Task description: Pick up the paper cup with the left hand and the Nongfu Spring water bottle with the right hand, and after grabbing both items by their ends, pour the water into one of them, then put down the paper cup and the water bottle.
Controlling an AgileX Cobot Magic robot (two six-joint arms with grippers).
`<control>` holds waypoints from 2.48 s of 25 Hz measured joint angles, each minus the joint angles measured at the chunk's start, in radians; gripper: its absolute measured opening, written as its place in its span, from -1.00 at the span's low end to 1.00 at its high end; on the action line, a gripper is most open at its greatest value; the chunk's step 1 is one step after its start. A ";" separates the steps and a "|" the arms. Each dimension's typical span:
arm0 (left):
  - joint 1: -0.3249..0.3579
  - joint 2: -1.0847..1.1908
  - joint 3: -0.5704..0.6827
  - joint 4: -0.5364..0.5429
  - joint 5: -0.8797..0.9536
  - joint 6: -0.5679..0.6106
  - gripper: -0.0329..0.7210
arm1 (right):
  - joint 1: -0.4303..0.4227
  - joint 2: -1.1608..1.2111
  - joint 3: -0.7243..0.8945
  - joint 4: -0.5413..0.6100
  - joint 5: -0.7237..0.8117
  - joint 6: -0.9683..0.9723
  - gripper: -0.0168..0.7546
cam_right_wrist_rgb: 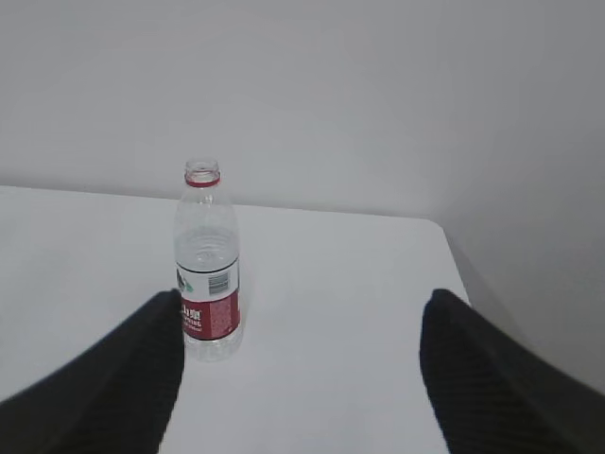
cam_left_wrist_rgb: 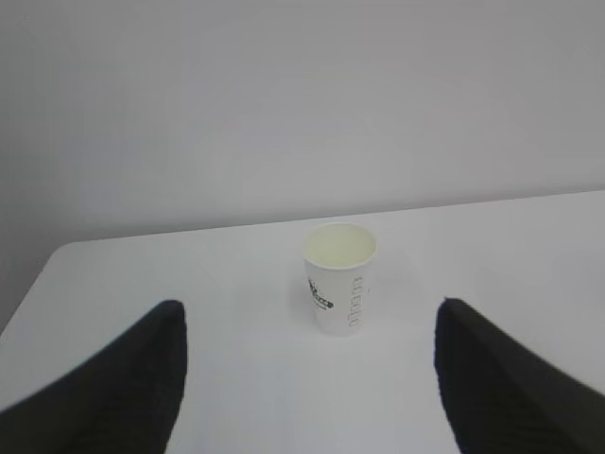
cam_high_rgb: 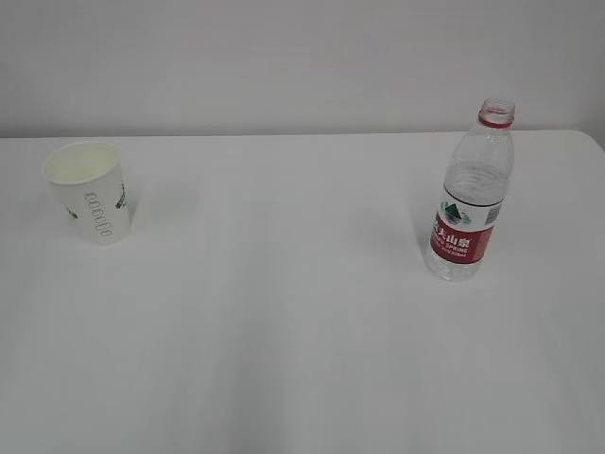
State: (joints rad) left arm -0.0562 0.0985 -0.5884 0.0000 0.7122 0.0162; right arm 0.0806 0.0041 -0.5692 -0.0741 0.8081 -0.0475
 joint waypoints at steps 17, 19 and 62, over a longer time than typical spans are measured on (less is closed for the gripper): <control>0.000 0.311 0.000 0.012 -0.350 0.002 0.64 | 0.000 0.208 0.000 0.000 -0.281 -0.022 0.57; 0.000 0.344 0.000 0.012 -0.388 0.002 0.64 | 0.000 0.242 0.000 -0.002 -0.313 -0.024 0.57; 0.000 0.940 0.000 0.051 -0.954 0.002 0.64 | 0.000 0.914 0.000 -0.047 -0.998 -0.026 0.57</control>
State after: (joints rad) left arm -0.0562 1.0386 -0.5884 0.0507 -0.2421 0.0179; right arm 0.0806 0.9184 -0.5692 -0.1209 -0.1900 -0.0731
